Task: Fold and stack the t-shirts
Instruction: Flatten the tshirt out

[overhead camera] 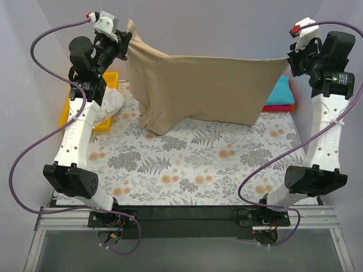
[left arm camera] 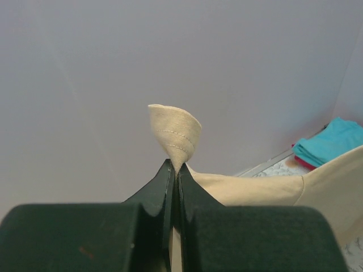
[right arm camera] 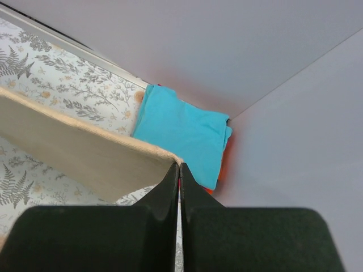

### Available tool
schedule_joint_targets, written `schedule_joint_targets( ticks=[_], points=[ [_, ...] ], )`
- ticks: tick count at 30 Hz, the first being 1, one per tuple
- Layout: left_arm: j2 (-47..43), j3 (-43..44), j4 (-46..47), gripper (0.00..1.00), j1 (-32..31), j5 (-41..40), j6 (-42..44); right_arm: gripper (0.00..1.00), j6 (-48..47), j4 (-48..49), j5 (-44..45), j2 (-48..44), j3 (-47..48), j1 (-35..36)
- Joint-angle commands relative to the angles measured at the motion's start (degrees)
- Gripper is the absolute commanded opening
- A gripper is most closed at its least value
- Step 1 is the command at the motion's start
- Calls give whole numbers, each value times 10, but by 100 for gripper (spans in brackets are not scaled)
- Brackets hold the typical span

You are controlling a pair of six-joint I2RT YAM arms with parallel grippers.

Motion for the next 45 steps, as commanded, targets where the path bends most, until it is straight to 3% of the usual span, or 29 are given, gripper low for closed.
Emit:
schedule_joint_targets(
  ticks=[1,6,11,15,16,20,21,25,28,32,38,39,42,43,45],
  points=[
    [-21,-5,-9,0,1,-46,28,1,7,25,1,3,-3,-3],
    [32,-15,1,0,8,-71,4,1,31,39,-7,75,20,4],
    [143,24,109,0,29,-110,-39,1,90,108,6,151,71,13],
    [247,144,202,0,47,-120,-65,1,127,160,22,213,170,21],
    [273,224,208,0,52,-119,-67,1,134,174,42,220,185,22],
    [367,376,283,0,58,-104,-60,1,168,303,99,195,168,25],
    [369,388,338,0,58,-102,-56,1,179,360,105,171,157,24],
    [332,374,416,0,59,-89,-37,1,201,464,118,125,138,24],
    [272,286,475,0,69,-76,-40,1,192,511,113,99,121,24],
    [196,162,477,0,92,-42,-56,1,172,512,86,75,12,24],
    [-1,-283,498,0,98,125,17,1,90,507,14,-39,-254,25],
    [-31,-382,477,0,98,144,45,1,76,503,1,-55,-323,25],
    [-145,-524,384,0,98,204,117,1,5,480,-23,-120,-427,25],
    [-175,-600,353,0,98,221,179,1,-12,471,-33,-137,-492,26],
    [-274,-674,243,0,99,269,241,1,-86,409,-58,-177,-542,27]
  ],
)
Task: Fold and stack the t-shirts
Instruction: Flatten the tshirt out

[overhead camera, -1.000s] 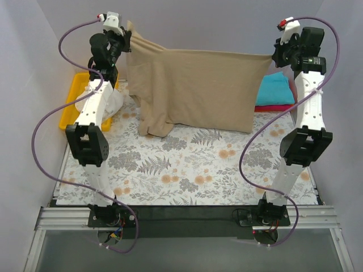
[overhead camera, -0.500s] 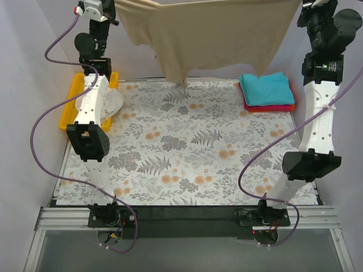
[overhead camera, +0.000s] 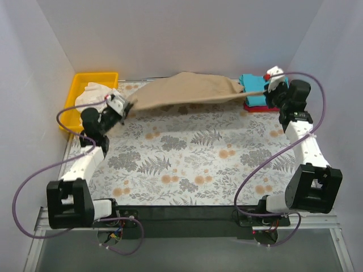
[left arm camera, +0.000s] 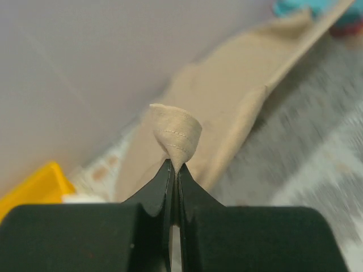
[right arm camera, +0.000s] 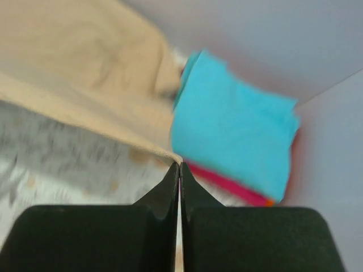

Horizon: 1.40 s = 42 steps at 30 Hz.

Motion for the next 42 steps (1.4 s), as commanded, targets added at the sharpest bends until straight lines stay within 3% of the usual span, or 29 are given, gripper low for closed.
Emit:
schedule_joint_targets(
  ticks=[1,3,7,10,11,14,16,17,18,19,20,22,24,25,28,30,31,33,34,36,38,39,41,42],
  points=[
    [-169,-115,-189,0,4,120,189,1,-141,-66,-45,-99,-95,-1],
    [-250,-159,-343,0,4,176,254,1,-197,-95,-42,-128,-140,0],
    [-306,-188,-534,0,3,199,372,1,-277,-161,-23,-151,-232,3],
    [-296,-171,-682,0,3,174,458,1,-344,-192,-16,-179,-292,3],
    [-291,-160,-799,0,3,172,571,1,-363,-224,-16,-197,-313,3],
    [-279,-123,-983,0,3,169,690,1,-437,-285,-11,-247,-350,3],
    [-276,-100,-1023,10,3,170,712,1,-472,-317,-7,-271,-363,3],
    [-270,-92,-1047,25,3,169,713,19,-506,-343,-7,-289,-365,4],
    [-265,-81,-1053,46,3,166,711,34,-514,-383,-6,-297,-362,4],
    [-259,-60,-1052,54,3,166,681,59,-519,-399,1,-307,-359,4],
    [-240,-46,-1031,63,3,165,642,69,-522,-412,2,-325,-352,3],
    [-213,1,-1020,65,3,164,569,80,-527,-451,-4,-347,-323,3],
    [-163,34,-985,65,4,179,510,83,-523,-468,-18,-353,-296,4],
    [-145,71,-964,62,4,186,431,84,-517,-475,-22,-349,-267,4],
    [-72,105,-845,56,3,189,316,80,-449,-464,-34,-284,-223,3],
    [-33,126,-734,48,3,165,199,64,-392,-437,-38,-184,-170,4],
    [9,135,-697,44,3,138,182,54,-328,-431,-40,-108,-123,5],
    [43,161,-672,42,-7,108,153,46,-272,-429,-40,-36,-70,9],
    [73,170,-668,40,-10,88,151,39,-236,-428,-36,-7,-49,21],
    [95,187,-691,37,-17,90,177,36,-214,-424,-26,54,-11,37],
    [101,188,-789,37,-18,113,253,35,-203,-421,-13,82,-7,65],
    [95,159,-813,38,-51,108,325,35,-201,-419,3,88,-11,84],
    [58,115,-849,41,-90,50,372,34,-188,-416,17,105,-23,118],
    [45,92,-850,41,-139,24,384,34,-185,-416,30,111,-36,129]
  ],
)
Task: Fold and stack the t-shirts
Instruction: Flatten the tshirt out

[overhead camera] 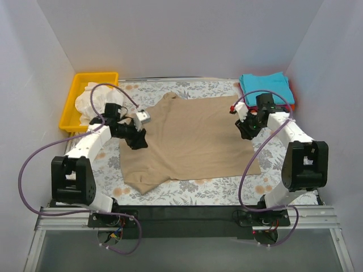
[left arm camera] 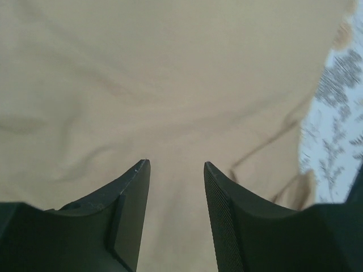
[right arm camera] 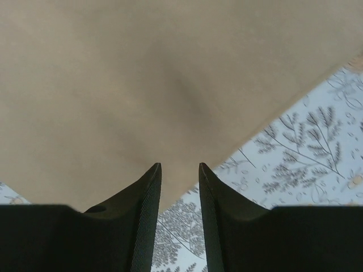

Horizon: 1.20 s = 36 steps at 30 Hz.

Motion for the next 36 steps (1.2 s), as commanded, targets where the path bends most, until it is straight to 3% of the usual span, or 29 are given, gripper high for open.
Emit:
schedule_joint_targets(
  ticks=[1,2,4,14,24,27,28,30,31,32,36],
  points=[
    [-78,-98,-72,41,-112,-78,92,33,51,-6,34,6,-15,61],
    [-98,-119,-56,41,-154,-123,84,33,60,-1,41,15,-24,69],
    [-110,-161,-33,42,-179,-150,53,30,68,2,56,29,-38,82],
    [-120,-184,26,49,-200,-228,-3,28,94,2,55,40,-65,86],
    [-75,-170,38,49,-223,-229,-15,27,98,2,54,43,-66,87],
    [-77,-172,35,40,-235,-224,-16,26,96,2,58,43,-68,87],
    [-77,-170,31,28,-241,-220,-15,26,96,2,59,43,-68,87],
    [-80,-162,11,17,-252,-203,-12,25,96,2,59,43,-68,87],
    [-90,-155,-2,5,-256,-191,-8,25,96,2,59,43,-69,87],
    [-99,-142,-24,0,-257,-178,-2,25,96,2,60,43,-69,87],
    [-123,-112,-83,0,-315,-126,-1,25,95,1,61,43,-68,87]
  ],
)
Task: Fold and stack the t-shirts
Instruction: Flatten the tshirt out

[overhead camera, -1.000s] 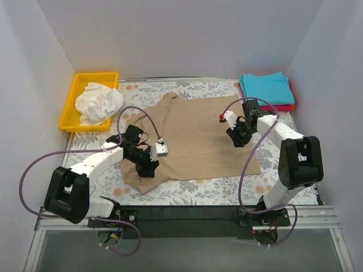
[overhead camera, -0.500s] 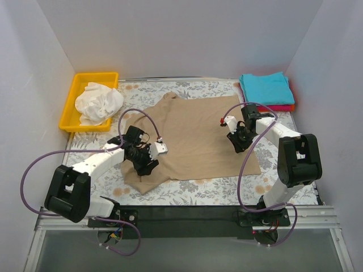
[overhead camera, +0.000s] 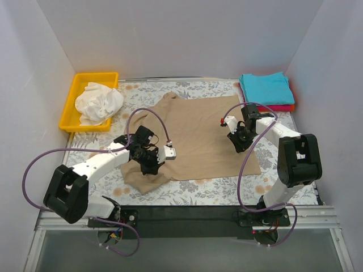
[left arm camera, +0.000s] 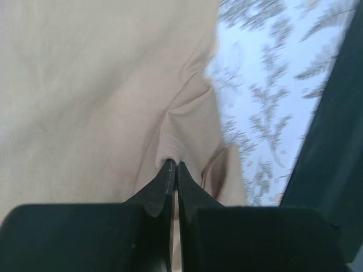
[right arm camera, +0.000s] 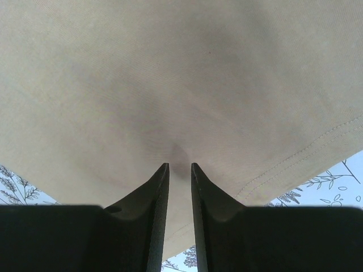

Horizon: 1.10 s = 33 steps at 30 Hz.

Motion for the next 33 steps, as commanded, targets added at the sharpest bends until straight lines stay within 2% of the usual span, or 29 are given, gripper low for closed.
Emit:
schedule_joint_targets(
  ticks=[1,6,8,9,13,17,20,21,24,27,29,33],
  points=[
    [-37,44,-64,0,-55,75,7,24,4,-3,1,2,-1,-1],
    [-11,54,-77,0,-175,93,-27,24,4,-4,5,5,4,-1],
    [-2,55,-73,14,-196,99,-38,24,3,-4,4,8,4,0],
    [-2,55,-72,27,-206,102,-39,24,3,-4,3,8,3,-1],
    [-39,66,-86,38,-208,97,-50,24,3,-7,1,5,-1,-1],
    [-81,58,-123,36,-200,58,-53,25,2,-7,2,7,-2,-1],
    [-97,52,-107,33,-130,54,-53,25,2,-7,12,14,-7,1],
    [-91,57,-98,32,-58,60,-53,24,2,-6,16,15,-9,3],
    [-43,80,-40,32,62,59,-74,24,-1,-6,40,24,-32,6],
    [-2,86,45,32,104,12,-103,23,-7,-7,58,30,-58,9],
    [24,76,93,33,104,-38,-101,23,-12,-8,75,29,-72,11],
    [67,50,117,32,104,-73,-86,22,-30,-8,99,23,-114,11]
  ],
)
